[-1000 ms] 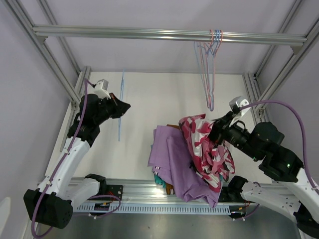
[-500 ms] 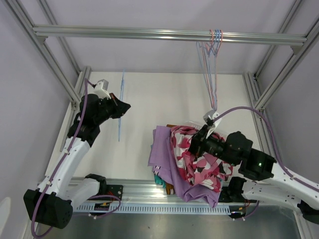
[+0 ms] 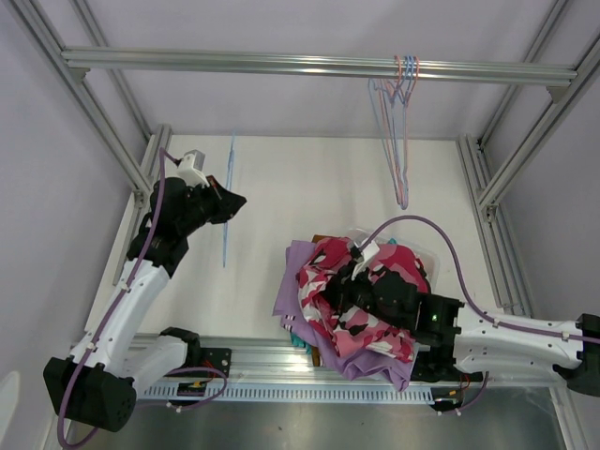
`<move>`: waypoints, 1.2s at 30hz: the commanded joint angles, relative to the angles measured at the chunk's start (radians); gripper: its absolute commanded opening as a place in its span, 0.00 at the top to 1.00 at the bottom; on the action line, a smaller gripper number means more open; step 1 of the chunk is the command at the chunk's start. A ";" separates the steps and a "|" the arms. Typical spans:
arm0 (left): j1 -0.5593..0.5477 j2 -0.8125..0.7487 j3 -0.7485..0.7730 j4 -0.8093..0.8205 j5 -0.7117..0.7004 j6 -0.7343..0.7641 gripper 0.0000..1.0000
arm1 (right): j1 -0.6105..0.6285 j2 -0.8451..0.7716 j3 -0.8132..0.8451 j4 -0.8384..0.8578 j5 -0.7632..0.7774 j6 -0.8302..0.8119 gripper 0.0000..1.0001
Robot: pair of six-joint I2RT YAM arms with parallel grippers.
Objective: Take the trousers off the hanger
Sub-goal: Place the trousers in the bin.
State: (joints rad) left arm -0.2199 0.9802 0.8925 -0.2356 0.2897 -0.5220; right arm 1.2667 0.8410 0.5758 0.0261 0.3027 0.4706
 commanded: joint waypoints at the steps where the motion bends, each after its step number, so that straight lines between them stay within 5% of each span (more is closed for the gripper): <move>1: -0.007 -0.025 0.046 0.021 -0.012 0.019 0.99 | 0.023 -0.003 -0.027 -0.001 0.078 0.040 0.84; 14: -0.007 -0.031 0.046 0.025 -0.004 0.017 0.99 | 0.141 -0.019 0.392 -0.405 0.161 -0.078 0.35; 19: -0.007 -0.029 0.046 0.022 -0.003 0.017 1.00 | 0.215 0.026 0.504 -0.476 0.179 -0.119 0.30; 22: -0.007 -0.031 0.045 0.025 -0.003 0.017 0.99 | 0.237 0.029 0.529 -0.466 0.217 -0.148 0.32; 29: -0.009 -0.028 0.045 0.027 0.003 0.014 1.00 | 0.237 0.018 0.587 -0.526 0.407 -0.194 0.88; 36: -0.009 -0.029 0.048 0.027 0.008 0.011 1.00 | 0.200 -0.058 0.461 -0.533 0.467 -0.141 0.92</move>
State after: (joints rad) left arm -0.2226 0.9722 0.8925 -0.2379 0.2913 -0.5220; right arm 1.4826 0.8234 1.0889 -0.5053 0.7074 0.3012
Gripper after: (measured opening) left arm 0.009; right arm 0.081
